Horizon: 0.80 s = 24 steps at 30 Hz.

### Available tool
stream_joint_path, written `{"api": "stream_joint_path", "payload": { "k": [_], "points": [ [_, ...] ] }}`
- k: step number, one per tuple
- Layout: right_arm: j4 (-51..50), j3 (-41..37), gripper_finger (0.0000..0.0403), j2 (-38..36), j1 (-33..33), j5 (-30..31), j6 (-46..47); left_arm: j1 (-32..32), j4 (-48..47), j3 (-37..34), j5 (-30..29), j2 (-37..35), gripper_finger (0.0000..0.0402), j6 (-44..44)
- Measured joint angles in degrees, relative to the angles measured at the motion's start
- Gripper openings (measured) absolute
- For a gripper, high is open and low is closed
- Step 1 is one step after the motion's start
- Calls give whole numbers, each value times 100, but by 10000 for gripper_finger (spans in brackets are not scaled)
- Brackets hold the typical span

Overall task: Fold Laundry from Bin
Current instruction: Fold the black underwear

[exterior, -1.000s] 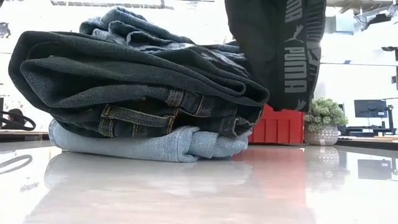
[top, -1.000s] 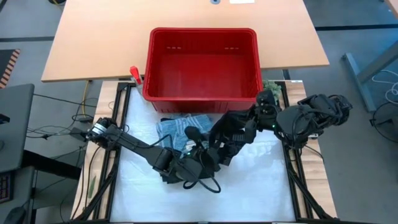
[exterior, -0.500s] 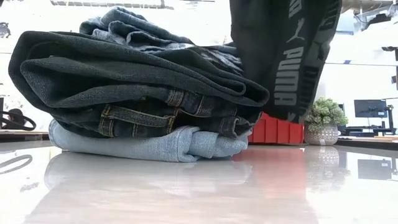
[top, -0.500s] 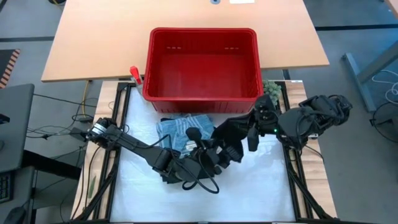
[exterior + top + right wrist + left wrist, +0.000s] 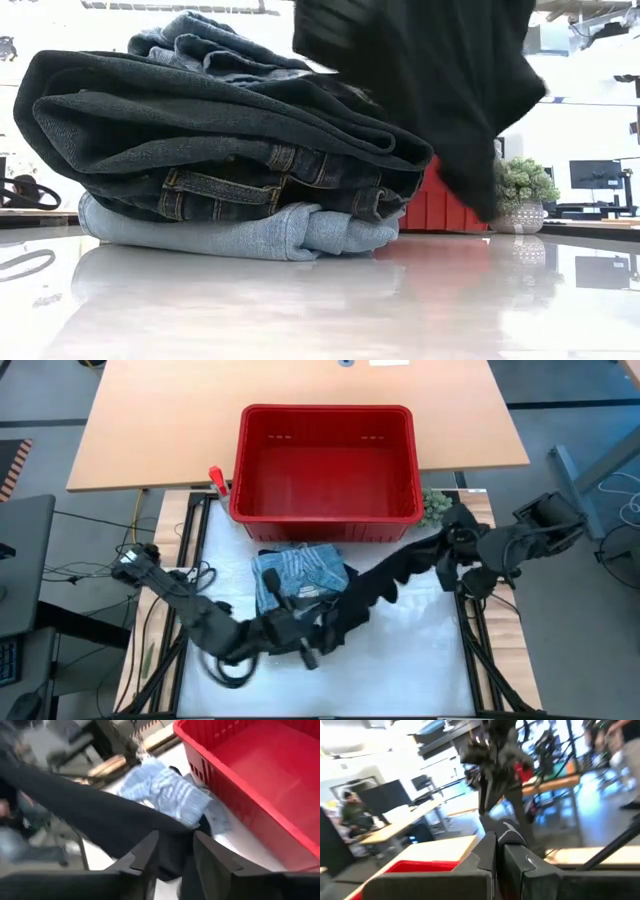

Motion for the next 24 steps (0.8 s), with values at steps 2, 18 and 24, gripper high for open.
{"api": "stream_joint_path", "payload": {
  "k": [2, 18, 24],
  "points": [
    [-210, 0, 171, 0, 26, -260, -349, -57, -59, 0, 92, -113, 0, -163],
    [2305, 0, 259, 608, 49, -1494, -2878, -216, -2287, 0, 1162, -203, 0, -1539],
    [2785, -2, 260, 1335, -289, -2618, -3157, -182, -2478, 0, 1221, -181, 0, -1574]
  ]
}}
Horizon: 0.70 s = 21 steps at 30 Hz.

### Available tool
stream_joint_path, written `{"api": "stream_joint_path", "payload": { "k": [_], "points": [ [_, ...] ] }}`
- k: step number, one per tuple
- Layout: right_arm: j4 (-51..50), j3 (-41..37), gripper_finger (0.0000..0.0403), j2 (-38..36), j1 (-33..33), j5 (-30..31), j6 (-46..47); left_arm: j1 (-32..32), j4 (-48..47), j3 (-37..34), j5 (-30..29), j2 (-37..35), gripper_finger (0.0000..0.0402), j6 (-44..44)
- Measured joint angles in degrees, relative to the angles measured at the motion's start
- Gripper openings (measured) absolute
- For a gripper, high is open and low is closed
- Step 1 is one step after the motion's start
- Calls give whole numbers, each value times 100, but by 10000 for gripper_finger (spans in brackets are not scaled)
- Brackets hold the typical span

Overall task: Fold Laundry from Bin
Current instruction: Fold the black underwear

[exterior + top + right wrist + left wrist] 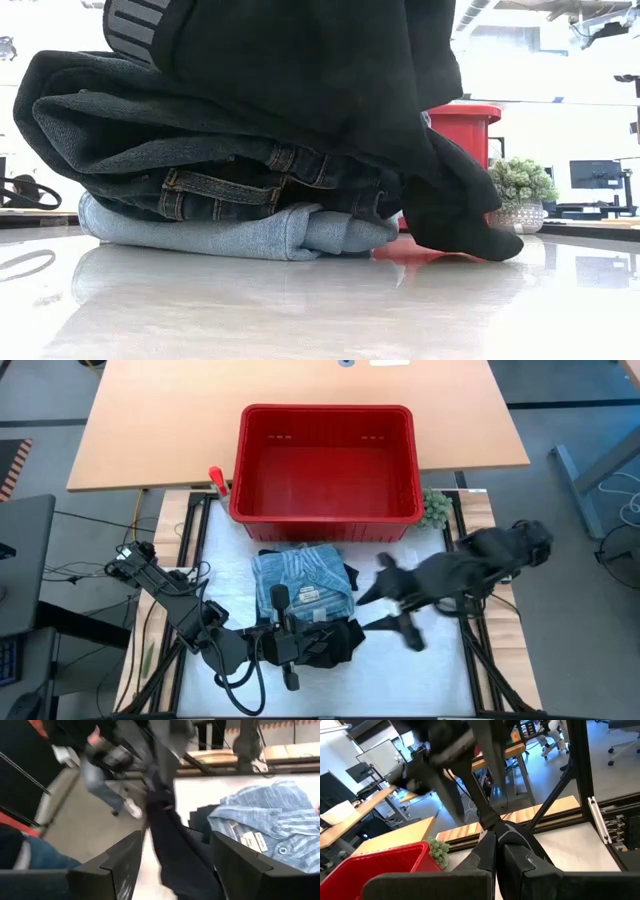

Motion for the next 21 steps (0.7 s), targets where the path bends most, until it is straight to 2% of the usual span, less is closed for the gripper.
{"api": "stream_joint_path", "payload": {
  "k": [6, 15, 21],
  "points": [
    [150, -4, 261, 492, -240, -559, -273, 8, 0, 0, 11, 0, 0, 91],
    [772, 2, 261, 724, -292, -711, -311, 6, -131, 0, 39, 0, 0, 5],
    [616, -1, 254, 871, -319, -932, -265, 9, -138, 0, 72, 2, 0, -19]
  ]
}}
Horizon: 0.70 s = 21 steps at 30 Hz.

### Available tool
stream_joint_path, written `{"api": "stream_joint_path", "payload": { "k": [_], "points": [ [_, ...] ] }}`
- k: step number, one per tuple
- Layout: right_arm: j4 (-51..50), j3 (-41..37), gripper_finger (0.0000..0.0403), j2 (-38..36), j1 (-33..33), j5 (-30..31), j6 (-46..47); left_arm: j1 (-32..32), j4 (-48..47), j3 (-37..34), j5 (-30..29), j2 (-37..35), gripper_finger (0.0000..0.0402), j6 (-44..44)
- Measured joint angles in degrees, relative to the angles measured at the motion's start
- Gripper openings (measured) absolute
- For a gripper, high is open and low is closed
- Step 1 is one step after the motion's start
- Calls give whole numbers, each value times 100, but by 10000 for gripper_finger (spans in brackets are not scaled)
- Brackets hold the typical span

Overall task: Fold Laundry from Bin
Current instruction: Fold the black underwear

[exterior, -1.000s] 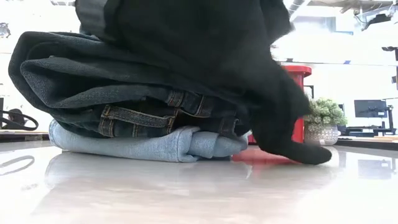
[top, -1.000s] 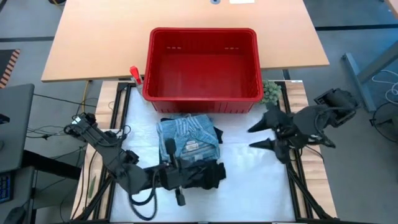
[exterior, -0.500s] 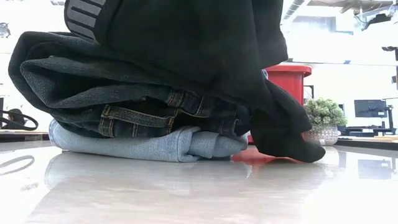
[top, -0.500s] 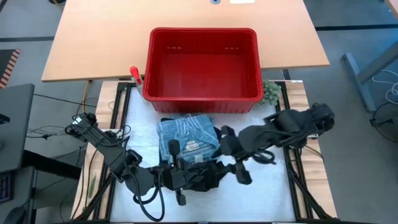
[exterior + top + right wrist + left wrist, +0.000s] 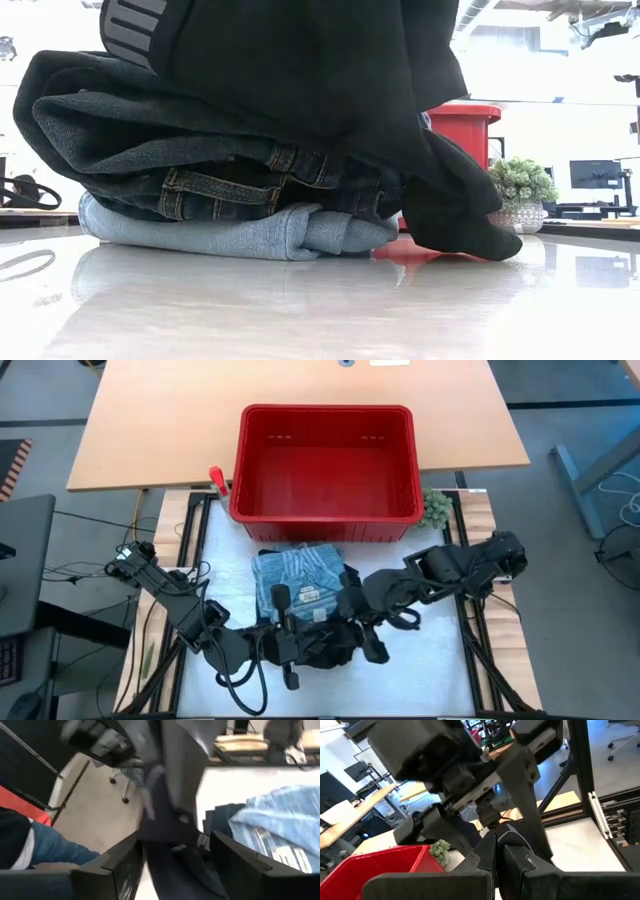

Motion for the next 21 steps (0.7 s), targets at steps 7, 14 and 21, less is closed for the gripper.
{"api": "stream_joint_path", "payload": {
  "k": [7, 14, 21],
  "points": [
    [-239, 1, 114, 41, -31, -137, 88, 10, -170, 0, 75, 0, 22, 81],
    [-444, 1, 28, -168, 47, -126, -20, 16, -1131, 0, 68, -43, 117, -2432],
    [-954, 1, 22, -553, 228, 475, -113, -46, -3157, -92, 916, -98, 188, -5228]
  ]
}}
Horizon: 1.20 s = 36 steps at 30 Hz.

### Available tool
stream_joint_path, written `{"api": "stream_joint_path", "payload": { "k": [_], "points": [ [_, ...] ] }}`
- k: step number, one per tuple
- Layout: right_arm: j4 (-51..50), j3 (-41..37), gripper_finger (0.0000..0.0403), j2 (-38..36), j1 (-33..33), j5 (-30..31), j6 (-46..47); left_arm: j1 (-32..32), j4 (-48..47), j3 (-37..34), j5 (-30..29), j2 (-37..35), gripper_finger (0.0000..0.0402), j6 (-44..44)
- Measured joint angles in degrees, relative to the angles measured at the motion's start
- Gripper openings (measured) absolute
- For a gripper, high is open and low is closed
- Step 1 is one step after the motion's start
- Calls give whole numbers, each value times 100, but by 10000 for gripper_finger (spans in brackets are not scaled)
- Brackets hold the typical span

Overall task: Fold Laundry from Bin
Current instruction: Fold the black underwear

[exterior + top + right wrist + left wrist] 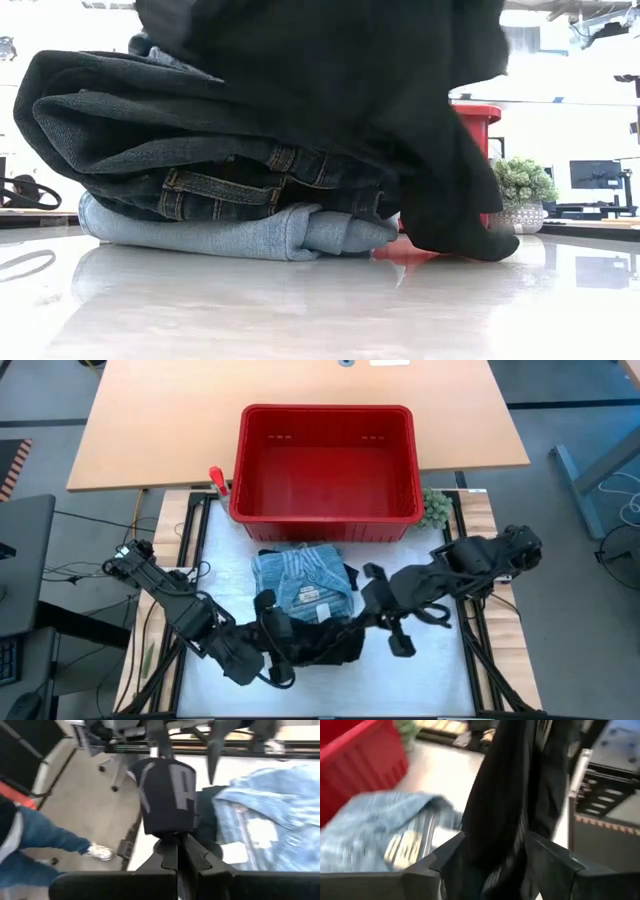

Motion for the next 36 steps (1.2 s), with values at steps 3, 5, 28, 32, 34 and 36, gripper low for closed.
{"api": "stream_joint_path", "payload": {
  "k": [3, 5, 28, 32, 34, 36],
  "points": [
    [-114, 0, 22, -153, 14, 260, 6, -238, 185, -591, -527, -12, 191, -591],
    [-141, 0, 22, -248, 50, 418, 75, -435, 460, -1010, -784, 9, 192, -925],
    [-211, -1, 22, -334, -79, 627, 107, -393, 5850, -4509, 54, 11, 192, -3385],
    [-215, 0, 22, -334, -79, 626, 105, -338, 6290, -4389, 176, 317, 192, -2851],
    [-217, -2, 22, -334, -79, 625, 105, -262, 6489, -4187, 428, 498, 192, -2312],
    [-215, 0, 22, -332, -79, 625, 103, -181, 6457, -3832, 713, 672, 192, -1821]
  ]
}}
